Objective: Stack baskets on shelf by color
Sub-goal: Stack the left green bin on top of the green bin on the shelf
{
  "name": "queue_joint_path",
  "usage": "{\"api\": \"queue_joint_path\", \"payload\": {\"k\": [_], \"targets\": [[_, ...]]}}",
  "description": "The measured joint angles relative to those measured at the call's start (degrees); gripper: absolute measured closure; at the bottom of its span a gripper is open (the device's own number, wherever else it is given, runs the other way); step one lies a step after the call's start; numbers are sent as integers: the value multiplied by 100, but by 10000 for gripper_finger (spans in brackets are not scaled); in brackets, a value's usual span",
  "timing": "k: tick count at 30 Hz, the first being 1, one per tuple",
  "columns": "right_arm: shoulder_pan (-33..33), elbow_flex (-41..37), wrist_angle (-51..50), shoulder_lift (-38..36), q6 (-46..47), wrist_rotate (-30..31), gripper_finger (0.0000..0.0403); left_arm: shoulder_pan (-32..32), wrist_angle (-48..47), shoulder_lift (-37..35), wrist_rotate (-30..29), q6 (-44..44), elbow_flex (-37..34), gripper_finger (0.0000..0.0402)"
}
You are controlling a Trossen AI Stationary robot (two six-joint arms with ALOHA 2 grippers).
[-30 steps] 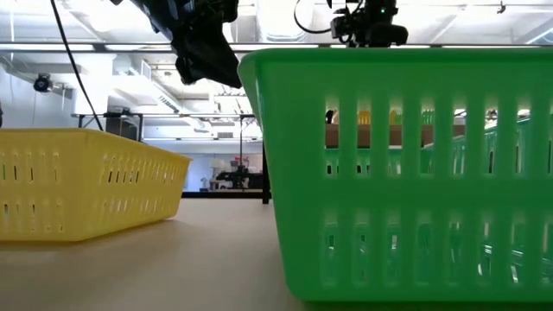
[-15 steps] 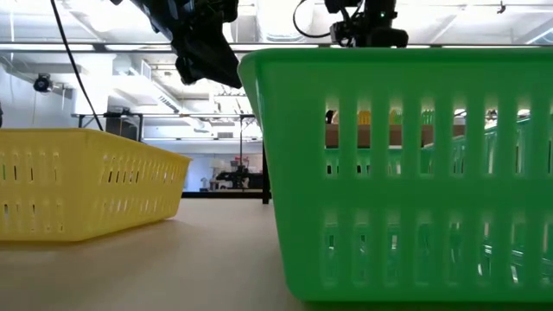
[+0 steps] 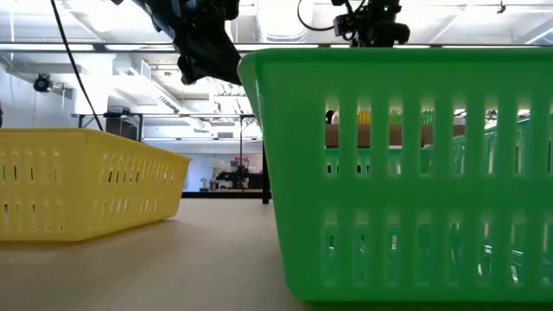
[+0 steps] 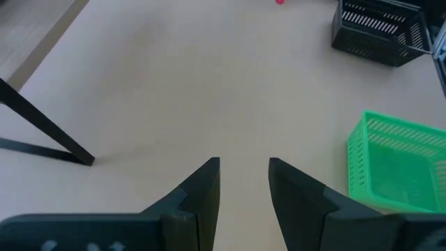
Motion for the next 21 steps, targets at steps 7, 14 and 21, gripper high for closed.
{"api": "queue_joint_path", "payload": {"k": [7,14,21], "targets": [[8,-39,79,-408,1818,-491,212,0,169,0,0,2,0,295],[728,-1152,767,-1171,3070,-986,241,0,313,0,2,4,-2,295],[2070,-2416,1335,-1886,4682,-302,281,-12,365,0,46,4,-2,295]]}}
